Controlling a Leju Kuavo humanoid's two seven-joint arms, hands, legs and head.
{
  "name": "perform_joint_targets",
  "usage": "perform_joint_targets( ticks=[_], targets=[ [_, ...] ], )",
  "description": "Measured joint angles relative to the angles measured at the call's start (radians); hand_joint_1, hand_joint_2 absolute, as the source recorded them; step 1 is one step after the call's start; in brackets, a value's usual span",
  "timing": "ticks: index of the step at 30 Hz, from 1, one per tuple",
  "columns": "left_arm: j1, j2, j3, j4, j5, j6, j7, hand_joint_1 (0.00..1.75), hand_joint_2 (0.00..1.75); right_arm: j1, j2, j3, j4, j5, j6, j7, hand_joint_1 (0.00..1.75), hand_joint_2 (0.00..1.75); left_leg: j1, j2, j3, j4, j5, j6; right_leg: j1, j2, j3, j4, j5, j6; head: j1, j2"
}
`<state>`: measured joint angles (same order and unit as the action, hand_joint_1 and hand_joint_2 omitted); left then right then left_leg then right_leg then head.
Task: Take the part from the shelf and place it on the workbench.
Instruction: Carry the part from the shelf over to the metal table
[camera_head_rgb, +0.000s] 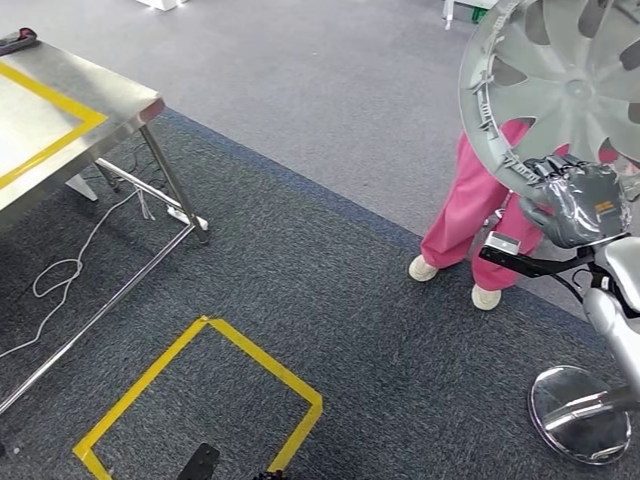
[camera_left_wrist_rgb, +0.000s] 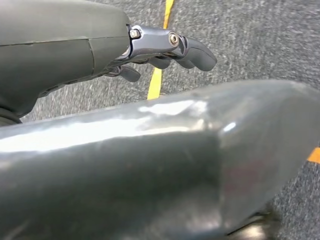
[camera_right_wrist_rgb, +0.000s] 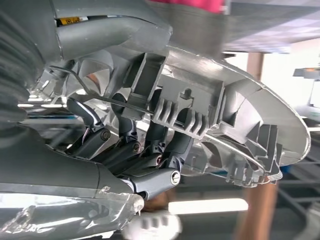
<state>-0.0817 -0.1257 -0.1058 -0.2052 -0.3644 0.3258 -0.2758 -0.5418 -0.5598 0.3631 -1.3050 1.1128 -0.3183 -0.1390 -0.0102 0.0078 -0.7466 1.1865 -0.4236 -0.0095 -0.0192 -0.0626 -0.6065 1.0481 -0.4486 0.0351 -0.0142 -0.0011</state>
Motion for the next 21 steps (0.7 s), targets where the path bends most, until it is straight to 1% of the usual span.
perform_joint_targets(
  ticks=[1, 2, 3, 4, 5, 6, 7, 8, 9, 10, 11, 12, 13, 14, 15, 16, 17, 18, 19, 20, 21],
  targets=[
    [-0.001, 0.0, 0.001, 0.0, 0.0, 0.0, 0.0, 0.0, 0.0, -0.006, 0.0, 0.003, 0.001, 0.0, 0.003, -0.001, 1.75, 1.75, -0.007, 0.027, 0.037, -0.068, 0.026, 0.006, 0.003, -0.012, 0.003, 0.001, -0.003, 0.003, 0.0, 0.0],
    [-0.004, 0.0, 0.002, 0.0, 0.0, -0.001, 0.0, 0.0, 0.0, -0.012, 0.0, 0.005, 0.003, 0.0, 0.005, -0.001, 1.75, 1.75, -0.012, 0.05, 0.064, -0.122, 0.041, 0.012, 0.007, -0.023, 0.005, 0.001, -0.006, 0.006, 0.001, 0.0],
    [-0.006, 0.0, 0.002, 0.0, 0.0, -0.002, 0.0, 0.0, 0.0, -0.018, 0.001, 0.008, 0.005, 0.0, 0.006, -0.002, 1.75, 1.75, -0.018, 0.068, 0.079, -0.155, 0.046, 0.018, 0.011, -0.034, 0.007, 0.001, -0.009, 0.01, 0.002, 0.0],
    [-0.007, 0.0, 0.002, 0.0, 0.0, -0.003, 0.0, 0.0, 0.0, -0.023, 0.001, 0.011, 0.007, 0.0, 0.008, -0.002, 1.75, 1.75, -0.021, 0.068, 0.083, -0.168, 0.043, 0.022, 0.014, -0.047, 0.009, -0.001, -0.011, 0.014, 0.003, 0.0],
    [-0.007, 0.001, 0.003, 0.0, 0.0, -0.004, 0.0, 0.0, 0.0, -0.029, 0.002, 0.015, 0.009, 0.0, 0.009, -0.002, 1.75, 1.75, -0.02, 0.054, 0.082, -0.171, 0.044, 0.027, 0.015, -0.06, 0.014, -0.005, -0.013, 0.019, 0.004, 0.0],
    [-0.006, 0.002, 0.003, 0.0, -0.001, -0.006, 0.0, 0.0, 0.0, -0.033, 0.003, 0.019, 0.01, 0.0, 0.01, -0.002, 1.75, 1.75, -0.018, 0.04, 0.085, -0.176, 0.045, 0.032, 0.014, -0.063, 0.017, -0.004, -0.018, 0.024, 0.005, 0.0],
    [-0.006, 0.003, 0.003, 0.0, -0.002, -0.007, 0.001, 0.0, 0.0, -0.036, 0.003, 0.023, 0.012, 0.001, 0.01, -0.002, 1.75, 1.75, -0.014, 0.026, 0.089, -0.179, 0.047, 0.036, 0.012, -0.049, 0.015, 0.006, -0.027, 0.029, 0.006, 0.0],
    [-0.007, 0.004, 0.003, 0.0, -0.004, -0.01, 0.002, 0.0, 0.0, -0.039, 0.004, 0.025, 0.014, 0.001, 0.011, -0.002, 1.75, 1.75, -0.009, 0.013, 0.094, -0.183, 0.049, 0.041, 0.01, -0.022, 0.002, 0.038, -0.046, 0.033, 0.009, 0.0],
    [-0.009, 0.005, 0.004, 0.0, -0.006, -0.012, 0.003, 0.0, 0.0, -0.041, 0.004, 0.027, 0.017, 0.002, 0.011, -0.001, 1.75, 1.75, -0.005, -0.001, 0.097, -0.184, 0.049, 0.044, 0.008, 0.012, -0.024, 0.09, -0.072, 0.036, 0.012, 0.0],
    [-0.012, 0.005, 0.004, 0.0, -0.009, -0.014, 0.004, 0.0, 0.0, -0.043, 0.004, 0.03, 0.021, 0.004, 0.012, -0.001, 1.75, 1.75, -0.004, -0.014, 0.097, -0.185, 0.049, 0.046, 0.007, 0.039, -0.059, 0.157, -0.101, 0.037, 0.015, 0.0],
    [-0.013, 0.005, 0.004, 0.0, -0.011, -0.016, 0.005, 0.0, 0.0, -0.043, 0.004, 0.034, 0.024, 0.005, 0.012, 0.0, 1.75, 1.75, -0.003, -0.029, 0.098, -0.184, 0.048, 0.048, 0.007, 0.053, -0.095, 0.222, -0.124, 0.039, 0.017, 0.0],
    [-0.013, 0.006, 0.004, 0.0, -0.013, -0.018, 0.008, 0.0, 0.0, -0.042, 0.004, 0.037, 0.026, 0.006, 0.011, 0.001, 1.75, 1.75, -0.003, -0.043, 0.099, -0.184, 0.048, 0.049, 0.007, 0.058, -0.122, 0.263, -0.132, 0.04, 0.017, 0.0],
    [-0.013, 0.006, 0.004, 0.0, -0.015, -0.019, 0.01, 0.0, 0.0, -0.039, 0.004, 0.041, 0.028, 0.006, 0.011, 0.003, 1.75, 1.75, -0.002, -0.058, 0.1, -0.184, 0.048, 0.048, 0.007, 0.06, -0.131, 0.27, -0.12, 0.04, 0.017, 0.0],
    [-0.012, 0.007, 0.004, 0.0, -0.017, -0.02, 0.013, 0.0, 0.0, -0.037, 0.003, 0.042, 0.029, 0.006, 0.011, 0.005, 1.75, 1.75, -0.001, -0.074, 0.102, -0.183, 0.047, 0.047, 0.006, 0.064, -0.12, 0.235, -0.09, 0.041, 0.017, 0.0],
    [-0.012, 0.007, 0.004, 0.0, -0.019, -0.021, 0.015, 0.0, 0.0, -0.035, 0.002, 0.043, 0.03, 0.006, 0.011, 0.006, 1.75, 1.75, 0.001, -0.089, 0.104, -0.182, 0.046, 0.045, 0.002, 0.076, -0.092, 0.17, -0.049, 0.043, 0.017, 0.0],
    [-0.012, 0.008, 0.004, 0.0, -0.02, -0.022, 0.016, 0.0, 0.0, -0.033, 0.0, 0.043, 0.031, 0.006, 0.011, 0.007, 1.75, 1.75, 0.002, -0.104, 0.104, -0.179, 0.045, 0.04, -0.003, 0.099, -0.061, 0.1, -0.019, 0.046, 0.017, 0.0],
    [-0.012, 0.009, 0.004, 0.0, -0.021, -0.024, 0.017, 0.0, 0.0, -0.032, -0.003, 0.044, 0.032, 0.007, 0.011, 0.008, 1.75, 1.75, 0.003, -0.118, 0.101, -0.175, 0.045, 0.034, -0.007, 0.12, -0.032, 0.043, 0.001, 0.046, 0.017, 0.0],
    [-0.011, 0.01, 0.004, 0.0, -0.022, -0.025, 0.017, 0.0, 0.0, -0.03, -0.007, 0.044, 0.032, 0.008, 0.012, 0.01, 1.75, 1.75, 0.003, -0.131, 0.096, -0.173, 0.046, 0.028, -0.01, 0.136, -0.015, 0.01, 0.007, 0.045, 0.017, 0.0],
    [-0.01, 0.012, 0.004, 0.0, -0.024, -0.026, 0.018, 0.0, 0.0, -0.029, -0.01, 0.045, 0.031, 0.01, 0.015, 0.011, 1.75, 1.75, 0.004, -0.142, 0.092, -0.172, 0.049, 0.022, -0.009, 0.14, -0.008, 0.0, 0.003, 0.04, 0.016, 0.0],
    [-0.006, 0.013, 0.004, 0.0, -0.026, -0.027, 0.018, 0.0, 0.0, -0.028, -0.014, 0.046, 0.031, 0.011, 0.02, 0.012, 1.75, 1.75, 0.006, -0.153, 0.088, -0.173, 0.052, 0.018, -0.008, 0.131, -0.006, -0.001, 0.004, 0.033, 0.016, 0.0],
    [-0.002, 0.015, 0.004, 0.0, -0.028, -0.028, 0.018, 0.0, 0.0, -0.026, -0.018, 0.047, 0.029, 0.012, 0.025, 0.015, 1.75, 1.75, 0.007, -0.155, 0.086, -0.173, 0.053, 0.014, -0.007, 0.119, -0.006, -0.001, 0.005, 0.027, 0.016, 0.0]
  ],
)
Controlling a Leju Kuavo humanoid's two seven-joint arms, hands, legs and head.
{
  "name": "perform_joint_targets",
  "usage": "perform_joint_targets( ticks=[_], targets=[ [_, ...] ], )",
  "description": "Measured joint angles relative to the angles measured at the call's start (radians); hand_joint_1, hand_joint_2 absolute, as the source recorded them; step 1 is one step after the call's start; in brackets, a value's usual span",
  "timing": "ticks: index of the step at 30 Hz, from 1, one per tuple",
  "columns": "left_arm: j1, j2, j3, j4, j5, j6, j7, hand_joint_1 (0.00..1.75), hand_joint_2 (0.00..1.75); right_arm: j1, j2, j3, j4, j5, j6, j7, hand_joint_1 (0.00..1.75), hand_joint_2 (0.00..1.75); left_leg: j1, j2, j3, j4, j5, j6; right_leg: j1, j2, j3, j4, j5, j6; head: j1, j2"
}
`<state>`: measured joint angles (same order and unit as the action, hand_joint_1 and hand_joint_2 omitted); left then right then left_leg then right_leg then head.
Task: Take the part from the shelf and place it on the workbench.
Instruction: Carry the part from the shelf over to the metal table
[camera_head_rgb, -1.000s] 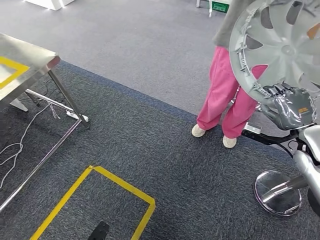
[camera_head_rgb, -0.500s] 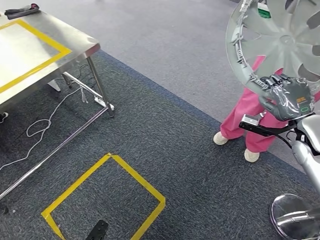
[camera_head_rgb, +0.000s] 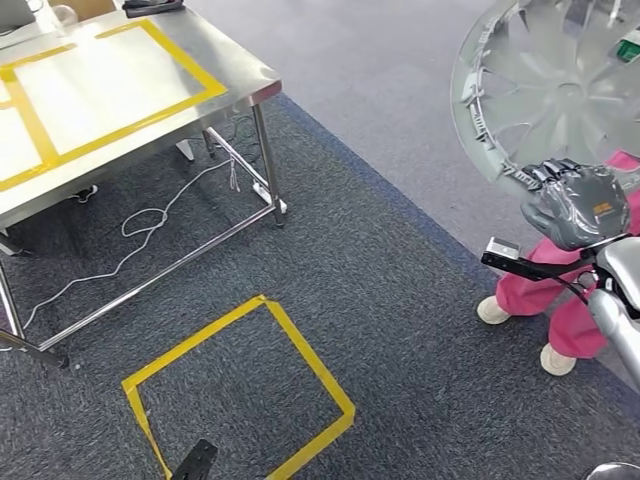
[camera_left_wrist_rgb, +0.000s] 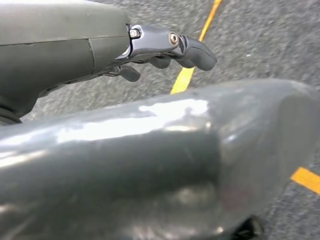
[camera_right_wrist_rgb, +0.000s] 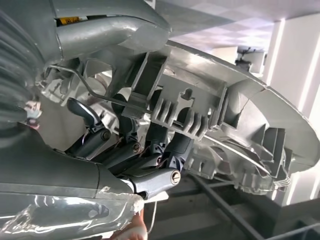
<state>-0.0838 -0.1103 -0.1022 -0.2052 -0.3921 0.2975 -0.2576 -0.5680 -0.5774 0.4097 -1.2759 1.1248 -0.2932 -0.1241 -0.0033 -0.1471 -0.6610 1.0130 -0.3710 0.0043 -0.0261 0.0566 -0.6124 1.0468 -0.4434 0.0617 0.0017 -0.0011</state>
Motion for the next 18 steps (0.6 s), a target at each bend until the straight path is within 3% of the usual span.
perform_joint_targets(
  ticks=[2, 4, 6, 7, 9, 11, 13, 15, 16, 18],
  targets=[
    [0.004, 0.002, 0.0, 0.0, -0.003, -0.002, 0.0, 0.0, 0.0, 0.008, -0.014, 0.0, -0.008, -0.001, 0.009, 0.007, 1.75, 1.75, -0.005, 0.042, -0.019, 0.035, -0.026, -0.009, 0.0, -0.024, 0.003, -0.002, 0.001, -0.014, -0.006, 0.0],
    [0.002, 0.002, -0.001, 0.0, -0.007, -0.005, 0.0, 0.0, 0.0, 0.024, -0.037, -0.005, -0.02, -0.003, 0.013, 0.015, 1.75, 1.75, -0.008, 0.108, -0.072, 0.144, -0.084, -0.017, 0.003, -0.051, 0.005, -0.004, -0.001, -0.025, -0.013, 0.0],
    [0.001, 0.001, -0.002, 0.0, -0.011, -0.007, 0.0, 0.0, 0.0, 0.043, -0.055, -0.011, -0.033, -0.004, 0.014, 0.022, 1.75, 1.75, -0.005, 0.133, -0.129, 0.261, -0.124, -0.019, 0.007, -0.078, 0.007, -0.004, -0.005, -0.03, -0.013, 0.0],
    [0.002, 0.001, -0.003, 0.0, -0.013, -0.008, 0.0, 0.0, 0.0, 0.053, -0.06, -0.013, -0.04, -0.004, 0.015, 0.026, 1.75, 1.75, -0.004, 0.137, -0.138, 0.279, -0.119, -0.018, 0.009, -0.09, 0.009, -0.004, -0.007, -0.031, -0.014, 0.0],
    [0.003, 0.0, -0.003, 0.0, -0.016, -0.011, 0.0, 0.0, 0.0, 0.074, -0.067, -0.018, -0.057, -0.002, 0.015, 0.035, 1.75, 1.75, -0.007, 0.147, -0.101, 0.205, -0.065, -0.01, 0.012, -0.114, 0.017, -0.004, -0.012, -0.032, -0.013, 0.0],
    [0.0, 0.001, -0.004, 0.0, -0.019, -0.014, -0.001, 0.0, 0.0, 0.092, -0.071, -0.022, -0.073, 0.003, 0.015, 0.042, 1.75, 1.75, -0.019, 0.191, -0.032, 0.073, -0.014, 0.007, 0.018, -0.135, 0.024, -0.004, -0.019, -0.028, -0.013, 0.0],
    [-0.005, 0.001, -0.004, 0.0, -0.022, -0.016, -0.001, 0.0, 0.0, 0.107, -0.074, -0.024, -0.086, 0.008, 0.015, 0.048, 1.75, 1.75, -0.031, 0.22, 0.0, 0.006, -0.007, 0.02, 0.024, -0.157, 0.029, -0.005, -0.026, -0.02, -0.013, 0.0],
    [-0.007, 0.001, -0.004, 0.0, -0.023, -0.018, -0.001, 0.0, 0.0, 0.119, -0.075, -0.025, -0.098, 0.011, 0.014, 0.053, 1.75, 1.75, -0.03, 0.199, 0.001, -0.003, -0.009, 0.026, 0.025, -0.178, 0.034, -0.008, -0.031, -0.01, -0.012, 0.0],
    [-0.006, 0.001, -0.004, 0.0, -0.023, -0.018, 0.0, 0.0, 0.0, 0.126, -0.076, -0.027, -0.103, 0.012, 0.014, 0.056, 1.75, 1.75, -0.026, 0.186, 0.004, -0.006, -0.007, 0.029, 0.023, -0.168, 0.034, -0.004, -0.037, -0.005, -0.012, 0.0],
    [-0.007, 0.002, -0.004, 0.0, -0.023, -0.019, 0.0, 0.0, 0.0, 0.141, -0.081, -0.033, -0.111, 0.012, 0.013, 0.059, 1.75, 1.75, -0.017, 0.159, 0.011, -0.013, -0.004, 0.036, 0.017, -0.113, 0.006, 0.059, -0.073, 0.004, -0.009, 0.0]
  ],
)
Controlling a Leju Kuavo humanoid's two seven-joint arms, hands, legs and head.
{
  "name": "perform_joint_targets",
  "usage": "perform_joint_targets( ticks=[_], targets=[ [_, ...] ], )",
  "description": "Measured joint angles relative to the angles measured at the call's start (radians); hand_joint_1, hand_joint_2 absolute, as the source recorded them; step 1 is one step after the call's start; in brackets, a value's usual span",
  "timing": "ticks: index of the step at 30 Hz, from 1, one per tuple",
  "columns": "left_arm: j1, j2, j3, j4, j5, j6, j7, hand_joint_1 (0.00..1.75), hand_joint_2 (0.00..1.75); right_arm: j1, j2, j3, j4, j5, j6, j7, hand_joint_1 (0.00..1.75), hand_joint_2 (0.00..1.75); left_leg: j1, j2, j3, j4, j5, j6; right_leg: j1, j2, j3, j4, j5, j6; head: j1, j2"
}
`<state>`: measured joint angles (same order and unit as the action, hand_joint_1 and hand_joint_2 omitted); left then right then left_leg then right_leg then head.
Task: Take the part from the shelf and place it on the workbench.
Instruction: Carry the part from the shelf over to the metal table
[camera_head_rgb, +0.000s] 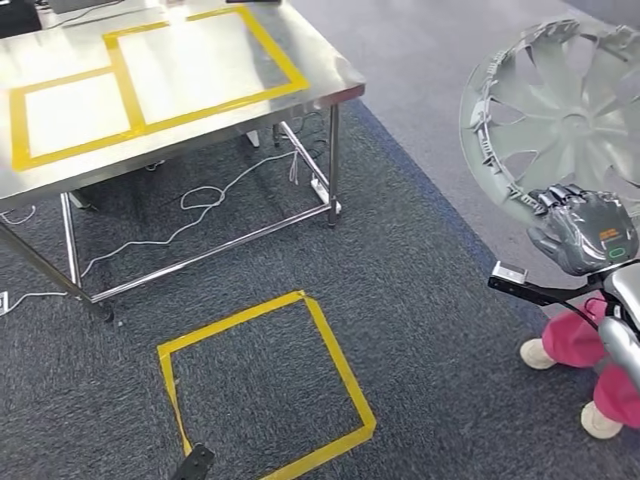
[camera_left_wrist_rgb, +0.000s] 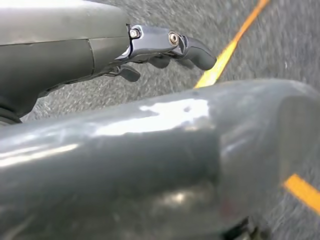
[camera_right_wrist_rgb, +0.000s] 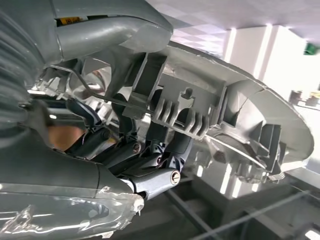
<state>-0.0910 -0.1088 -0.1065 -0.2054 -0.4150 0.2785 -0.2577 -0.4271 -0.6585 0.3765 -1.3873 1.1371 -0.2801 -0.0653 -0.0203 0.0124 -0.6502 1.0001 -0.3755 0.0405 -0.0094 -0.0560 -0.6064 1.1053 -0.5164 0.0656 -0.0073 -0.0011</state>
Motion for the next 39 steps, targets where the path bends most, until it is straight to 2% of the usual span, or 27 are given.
perform_joint_targets(
  ticks=[1, 2, 3, 4, 5, 6, 8, 10, 12, 13, 14, 15, 17, 19, 20, 22, 23, 25, 26, 28, 30, 32, 34, 35, 36, 38, 39],
  targets=[
    [-0.002, 0.0, 0.0, 0.0, 0.0, -0.001, 0.0, 0.0, 0.0, 0.007, -0.003, -0.004, -0.002, 0.0, 0.0, 0.001, 1.75, 1.75, 0.002, -0.013, 0.001, 0.0, 0.0, 0.002, -0.002, 0.03, -0.031, 0.062, -0.028, 0.004, 0.002, 0.0],
    [-0.004, -0.001, 0.0, 0.0, 0.0, -0.002, 0.0, 0.0, 0.0, 0.013, -0.005, -0.007, -0.004, 0.001, -0.001, 0.002, 1.75, 1.75, 0.004, -0.027, 0.001, 0.0, -0.001, 0.004, -0.003, 0.047, -0.068, 0.131, -0.056, 0.007, 0.004, 0.0],
    [-0.004, -0.001, 0.0, 0.0, -0.001, -0.003, 0.0, 0.0, 0.0, 0.018, -0.006, -0.009, -0.005, 0.001, -0.001, 0.002, 1.75, 1.75, 0.005, -0.041, 0.002, 0.0, -0.001, 0.004, -0.003, 0.052, -0.101, 0.187, -0.073, 0.01, 0.005, 0.0],
    [-0.004, -0.002, 0.0, 0.0, -0.001, -0.004, 0.0, 0.0, 0.0, 0.024, -0.006, -0.011, -0.007, 0.001, -0.001, 0.002, 1.75, 1.75, 0.006, -0.055, 0.004, 0.0, -0.002, 0.004, -0.004, 0.054, -0.12, 0.213, -0.071, 0.013, 0.005, 0.0],
    [-0.003, -0.002, 0.0, 0.0, -0.001, -0.004, 0.001, 0.0, 0.0, 0.031, -0.006, -0.013, -0.01, 0.001, -0.001, 0.002, 1.75, 1.75, 0.008, -0.071, 0.006, 0.001, -0.002, 0.003, -0.005, 0.055, -0.12, 0.198, -0.048, 0.015, 0.005, 0.0],
    [-0.002, -0.002, 0.0, 0.0, -0.002, -0.004, 0.002, 0.0, 0.0, 0.037, -0.007, -0.016, -0.013, 0.001, -0.001, 0.003, 1.75, 1.75, 0.011, -0.086, 0.009, 0.002, -0.003, 0.0, -0.008, 0.06, -0.099, 0.146, -0.01, 0.018, 0.005, 0.0],
    [-0.003, -0.001, 0.0, 0.0, -0.004, -0.003, 0.006, 0.0, 0.0, 0.048, -0.008, -0.022, -0.018, 0.002, -0.002, 0.005, 1.75, 1.75, 0.015, -0.116, 0.009, 0.009, -0.006, -0.011, -0.02, 0.098, -0.035, 0.007, 0.054, 0.026, 0.006, 0.0],
    [-0.003, 0.0, 0.0, 0.0, -0.007, -0.003, 0.011, 0.0, 0.0, 0.06, -0.008, -0.028, -0.023, 0.004, -0.004, 0.007, 1.75, 1.75, 0.015, -0.141, 0.0, 0.015, -0.004, -0.023, -0.027, 0.127, 0.0, -0.059, 0.067, 0.023, 0.005, 0.0],
    [0.003, 0.002, 0.0, 0.0, -0.009, -0.003, 0.016, 0.0, 0.0, 0.071, -0.008, -0.031, -0.029, 0.006, -0.005, 0.009, 1.75, 1.75, 0.017, -0.163, -0.009, 0.014, 0.002, -0.033, -0.025, 0.112, 0.003, -0.06, 0.063, 0.008, 0.003, 0.0],
    [0.007, 0.003, -0.001, 0.0, -0.009, -0.003, 0.017, 0.0, 0.0, 0.074, -0.007, -0.032, -0.031, 0.006, -0.005, 0.01, 1.75, 1.75, 0.016, -0.16, -0.012, 0.016, 0.0, -0.037, -0.025, 0.1, 0.004, -0.059, 0.064, 0.001, 0.004, 0.0],
    [0.009, 0.003, -0.001, 0.0, -0.01, -0.003, 0.018, 0.0, 0.0, 0.079, -0.006, -0.034, -0.032, 0.006, -0.005, 0.011, 1.75, 1.75, 0.014, -0.14, -0.019, 0.03, -0.011, -0.042, -0.026, 0.089, 0.005, -0.059, 0.064, -0.006, 0.0, 0.0],
    [0.008, 0.004, -0.001, 0.0, -0.01, -0.003, 0.018, 0.0, 0.0, 0.083, -0.006, -0.036, -0.034, 0.007, -0.005, 0.013, 1.75, 1.75, 0.012, -0.108, -0.037, 0.065, -0.033, -0.047, -0.026, 0.076, 0.006, -0.06, 0.064, -0.012, -0.004, 0.0],
    [0.005, 0.003, -0.001, 0.0, -0.01, -0.003, 0.018, 0.0, 0.0, 0.092, -0.007, -0.043, -0.036, 0.008, -0.006, 0.014, 1.75, 1.75, 0.011, -0.042, -0.097, 0.191, -0.095, -0.055, -0.022, 0.051, 0.007, -0.06, 0.063, -0.02, -0.011, 0.0],
    [0.004, 0.002, -0.001, 0.0, -0.01, -0.003, 0.018, 0.0, 0.0, 0.095, -0.007, -0.046, -0.036, 0.008, -0.006, 0.014, 1.75, 1.75, 0.013, -0.021, -0.149, 0.294, -0.127, -0.056, -0.019, 0.026, 0.008, -0.06, 0.06, -0.023, -0.011, 0.0],
    [0.004, 0.001, -0.001, 0.0, -0.01, -0.003, 0.018, 0.0, 0.0, 0.096, -0.007, -0.046, -0.036, 0.008, -0.006, 0.014, 1.75, 1.75, 0.013, -0.02, -0.15, 0.297, -0.117, -0.053, -0.017, 0.013, 0.01, -0.06, 0.058, -0.024, -0.011, 0.0],
    [0.004, 0.001, -0.001, 0.0, -0.01, -0.002, 0.018, 0.0, 0.0, 0.098, -0.007, -0.046, -0.037, 0.008, -0.006, 0.014, 1.75, 1.75, 0.008, -0.004, -0.098, 0.197, -0.055, -0.041, -0.013, -0.011, 0.017, -0.06, 0.054, -0.024, -0.011, 0.0],
    [0.003, 0.001, -0.001, 0.0, -0.01, -0.002, 0.018, 0.0, 0.0, 0.099, -0.007, -0.047, -0.038, 0.008, -0.006, 0.014, 1.75, 1.75, 0.0, 0.025, -0.061, 0.129, -0.029, -0.031, -0.009, -0.023, 0.021, -0.06, 0.05, -0.022, -0.011, 0.0],
    [0.001, 0.001, -0.001, 0.0, -0.01, -0.001, 0.018, 0.0, 0.0, 0.099, -0.007, -0.05, -0.039, 0.008, -0.006, 0.013, 1.75, 1.75, -0.014, 0.069, -0.014, 0.037, -0.009, -0.016, -0.002, -0.045, 0.027, -0.06, 0.043, -0.015, -0.01, 0.0],
    [0.0, 0.0, -0.001, 0.0, -0.01, -0.001, 0.018, 0.0, 0.0, 0.099, -0.007, -0.052, -0.039, 0.008, -0.006, 0.013, 1.75, 1.75, -0.019, 0.073, -0.009, 0.023, -0.012, -0.012, 0.001, -0.058, 0.03, -0.062, 0.04, -0.011, -0.01, 0.0],
    [0.002, -0.001, -0.001, 0.0, -0.01, -0.001, 0.02, 0.0, 0.0, 0.098, -0.007, -0.056, -0.039, 0.008, -0.006, 0.013, 1.75, 1.75, -0.015, 0.044, -0.008, 0.015, -0.011, -0.007, 0.002, -0.075, 0.037, -0.066, 0.033, -0.001, -0.009, 0.0],
    [0.004, -0.001, -0.001, 0.0, -0.01, 0.0, 0.023, 0.0, 0.0, 0.099, -0.007, -0.06, -0.039, 0.008, -0.006, 0.012, 1.75, 1.75, -0.006, 0.016, -0.004, 0.009, -0.007, 0.001, -0.002, -0.033, 0.026, -0.033, 0.007, 0.007, -0.006, 0.0],
    [0.003, -0.002, -0.001, 0.0, -0.011, 0.0, 0.023, 0.0, 0.0, 0.1, -0.008, -0.063, -0.039, 0.008, -0.006, 0.012, 1.75, 1.75, -0.001, -0.011, -0.002, 0.008, -0.006, 0.007, -0.005, 0.031, -0.03, 0.082, -0.05, 0.012, 0.001, 0.0],
    [0.003, -0.006, -0.001, 0.0, -0.011, 0.0, 0.023, 0.0, 0.0, 0.103, -0.008, -0.063, -0.037, 0.008, -0.006, 0.011, 1.75, 1.75, -0.001, -0.042, -0.001, 0.009, -0.007, 0.01, -0.005, 0.052, -0.096, 0.201, -0.088, 0.015, 0.004, 0.0],
    [0.004, -0.007, -0.001, 0.0, -0.011, 0.0, 0.024, 0.0, 0.0, 0.105, -0.008, -0.063, -0.037, 0.008, -0.006, 0.011, 1.75, 1.75, 0.0, -0.058, 0.001, 0.009, -0.007, 0.01, -0.005, 0.054, -0.11, 0.215, -0.078, 0.016, 0.004, 0.0],
    [0.005, -0.007, -0.001, 0.0, -0.011, 0.0, 0.024, 0.0, 0.0, 0.107, -0.008, -0.063, -0.037, 0.008, -0.006, 0.011, 1.75, 1.75, 0.001, -0.074, 0.003, 0.009, -0.007, 0.01, -0.006, 0.055, -0.104, 0.188, -0.049, 0.016, 0.004, 0.0],
    [0.005, -0.008, -0.001, 0.0, -0.011, 0.0, 0.025, 0.0, 0.0, 0.108, -0.008, -0.064, -0.036, 0.008, -0.006, 0.011, 1.75, 1.75, 0.003, -0.105, 0.006, 0.012, -0.008, 0.004, -0.014, 0.087, -0.05, 0.056, 0.027, 0.02, 0.004, 0.0],
    [0.004, -0.008, -0.001, 0.0, -0.011, 0.0, 0.027, 0.0, 0.0, 0.108, -0.008, -0.065, -0.035, 0.008, -0.007, 0.011, 1.75, 1.75, 0.004, -0.119, 0.004, 0.017, -0.009, 0.0, -0.019, 0.11, -0.02, -0.006, 0.049, 0.021, 0.004, 0.0]
  ],
)
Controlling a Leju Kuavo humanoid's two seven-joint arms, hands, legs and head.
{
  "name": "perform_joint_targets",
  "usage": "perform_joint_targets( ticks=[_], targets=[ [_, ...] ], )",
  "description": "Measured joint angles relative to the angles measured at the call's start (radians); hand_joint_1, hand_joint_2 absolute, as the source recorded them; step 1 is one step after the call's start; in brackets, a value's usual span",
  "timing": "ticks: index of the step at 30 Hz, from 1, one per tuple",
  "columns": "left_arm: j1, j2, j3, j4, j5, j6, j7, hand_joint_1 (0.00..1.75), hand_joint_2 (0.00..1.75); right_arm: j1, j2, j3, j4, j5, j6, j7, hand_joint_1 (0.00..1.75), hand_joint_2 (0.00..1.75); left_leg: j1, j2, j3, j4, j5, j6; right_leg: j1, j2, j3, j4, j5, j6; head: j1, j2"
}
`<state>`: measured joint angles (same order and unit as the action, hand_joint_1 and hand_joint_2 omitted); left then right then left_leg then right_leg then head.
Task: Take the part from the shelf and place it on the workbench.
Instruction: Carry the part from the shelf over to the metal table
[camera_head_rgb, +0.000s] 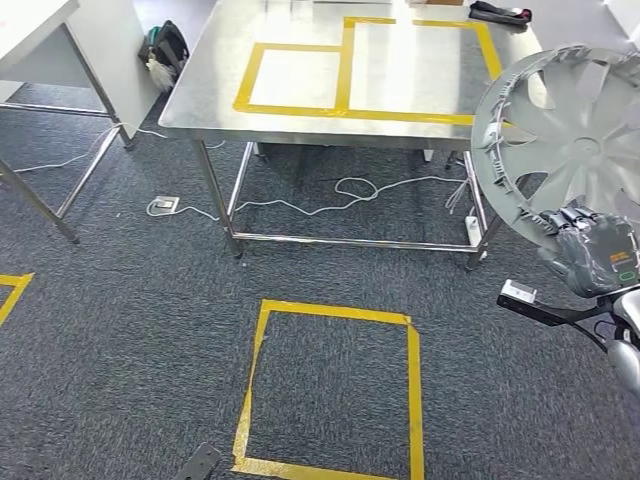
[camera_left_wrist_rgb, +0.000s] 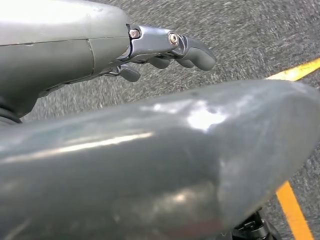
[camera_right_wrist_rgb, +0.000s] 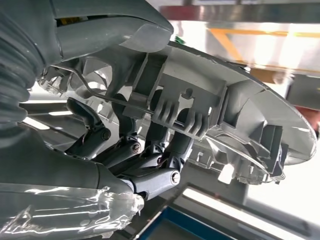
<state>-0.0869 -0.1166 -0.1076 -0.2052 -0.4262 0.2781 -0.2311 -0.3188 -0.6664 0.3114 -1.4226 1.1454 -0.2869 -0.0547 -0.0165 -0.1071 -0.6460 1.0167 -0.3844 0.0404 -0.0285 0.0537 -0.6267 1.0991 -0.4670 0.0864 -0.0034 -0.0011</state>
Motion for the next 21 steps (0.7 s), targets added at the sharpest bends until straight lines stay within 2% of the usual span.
perform_joint_targets(
  ticks=[1, 2, 4, 5, 6, 8, 9, 10, 11, 12, 14, 15, 17, 18, 21],
  targets=[
    [-0.001, 0.0, 0.0, 0.0, 0.0, 0.0, 0.002, 0.0, 0.0, 0.001, 0.0, -0.001, 0.001, 0.0, -0.001, -0.002, 1.75, 1.75, 0.001, -0.013, -0.004, 0.002, 0.001, -0.006, -0.003, 0.018, 0.019, -0.039, 0.009, -0.001, 0.0, 0.0],
    [0.0, 0.0, 0.0, 0.0, 0.0, 0.0, 0.005, 0.0, 0.0, 0.002, 0.0, -0.001, 0.001, 0.0, -0.001, -0.004, 1.75, 1.75, 0.001, -0.025, -0.009, 0.003, 0.004, -0.012, -0.003, 0.026, 0.028, -0.052, 0.006, -0.006, -0.001, 0.0],
    [0.004, 0.0, 0.0, 0.0, 0.0, 0.0, 0.009, 0.0, 0.0, 0.004, -0.001, -0.002, 0.002, -0.002, -0.003, -0.01, 1.75, 1.75, 0.004, -0.042, -0.017, 0.002, 0.01, -0.022, -0.001, 0.005, 0.031, -0.056, 0.007, -0.019, -0.001, 0.0],
    [0.006, -0.001, 0.0, 0.0, 0.0, 0.001, 0.01, 0.0, 0.0, 0.005, 0.0, -0.003, 0.003, -0.003, -0.003, -0.012, 1.75, 1.75, 0.002, -0.027, -0.021, 0.007, 0.005, -0.028, -0.001, -0.007, 0.032, -0.057, 0.008, -0.026, -0.003, 0.0],
    [0.006, -0.002, 0.0, 0.0, 0.0, 0.001, 0.011, 0.0, 0.0, 0.006, -0.001, -0.004, 0.003, -0.005, -0.003, -0.013, 1.75, 1.75, 0.0, 0.0, -0.032, 0.027, -0.008, -0.034, -0.002, -0.02, 0.034, -0.059, 0.008, -0.033, -0.007, 0.0],
    [0.002, -0.004, 0.0, 0.0, 0.0, 0.001, 0.01, 0.0, 0.0, 0.008, -0.001, -0.01, 0.006, -0.006, -0.004, -0.016, 1.75, 1.75, -0.001, 0.068, -0.081, 0.127, -0.064, -0.047, -0.002, -0.045, 0.036, -0.061, 0.008, -0.042, -0.013, 0.0],
    [0.0, -0.004, 0.0, 0.0, 0.0, 0.001, 0.01, 0.0, 0.0, 0.008, -0.001, -0.013, 0.008, -0.006, -0.004, -0.017, 1.75, 1.75, 0.002, 0.086, -0.116, 0.196, -0.094, -0.05, -0.001, -0.058, 0.036, -0.061, 0.007, -0.045, -0.015, 0.0],
    [-0.001, -0.004, 0.0, 0.0, 0.0, 0.001, 0.01, 0.0, 0.0, 0.008, -0.001, -0.015, 0.01, -0.006, -0.004, -0.019, 1.75, 1.75, 0.005, 0.094, -0.145, 0.253, -0.114, -0.052, 0.0, -0.068, 0.037, -0.061, 0.006, -0.046, -0.015, 0.0],
    [0.0, -0.005, 0.0, 0.0, 0.0, 0.0, 0.01, 0.0, 0.0, 0.008, 0.0, -0.016, 0.011, -0.007, -0.004, -0.022, 1.75, 1.75, 0.007, 0.097, -0.159, 0.281, -0.116, -0.053, 0.0, -0.077, 0.038, -0.061, 0.005, -0.046, -0.015, 0.0],
    [0.001, -0.005, 0.0, 0.0, 0.0, 0.0, 0.01, 0.0, 0.0, 0.008, 0.0, -0.016, 0.013, -0.008, -0.003, -0.025, 1.75, 1.75, 0.009, 0.098, -0.153, 0.268, -0.098, -0.052, 0.0, -0.084, 0.04, -0.061, 0.003, -0.045, -0.015, 0.0],
    [0.002, -0.003, 0.0, 0.0, 0.0, 0.0, 0.009, 0.0, 0.0, 0.008, 0.002, -0.016, 0.014, -0.008, 0.001, -0.031, 1.75, 1.75, 0.008, 0.1, -0.092, 0.151, -0.032, -0.045, 0.0, -0.095, 0.044, -0.061, -0.001, -0.04, -0.015, 0.0],
    [0.001, -0.002, 0.0, 0.0, 0.0, 0.0, 0.009, 0.0, 0.0, 0.008, 0.004, -0.016, 0.015, -0.006, 0.004, -0.032, 1.75, 1.75, 0.006, 0.103, -0.056, 0.084, -0.009, -0.039, 0.002, -0.1, 0.045, -0.06, -0.004, -0.036, -0.015, 0.0],
    [0.0, -0.001, 0.0, 0.0, -0.002, 0.0, 0.009, 0.0, 0.0, 0.007, 0.006, -0.015, 0.018, -0.003, 0.01, -0.032, 1.75, 1.75, 0.002, 0.106, -0.017, 0.01, 0.003, -0.031, 0.006, -0.108, 0.046, -0.062, -0.006, -0.028, -0.014, 0.0],
    [0.001, -0.001, 0.0, 0.0, -0.004, 0.0, 0.009, 0.0, 0.0, 0.007, 0.007, -0.015, 0.02, -0.003, 0.012, -0.032, 1.75, 1.75, 0.002, 0.106, -0.013, 0.0, -0.001, -0.031, 0.008, -0.11, 0.046, -0.063, -0.007, -0.026, -0.014, 0.0],
    [0.004, 0.002, 0.0, 0.0, -0.009, 0.0, 0.008, 0.0, 0.0, 0.009, 0.007, -0.018, 0.027, -0.01, 0.015, -0.036, 1.75, 1.75, 0.004, 0.103, -0.013, -0.005, 0.002, -0.034, 0.009, -0.111, 0.052, -0.074, -0.003, -0.031, -0.013, 0.0]
  ],
)
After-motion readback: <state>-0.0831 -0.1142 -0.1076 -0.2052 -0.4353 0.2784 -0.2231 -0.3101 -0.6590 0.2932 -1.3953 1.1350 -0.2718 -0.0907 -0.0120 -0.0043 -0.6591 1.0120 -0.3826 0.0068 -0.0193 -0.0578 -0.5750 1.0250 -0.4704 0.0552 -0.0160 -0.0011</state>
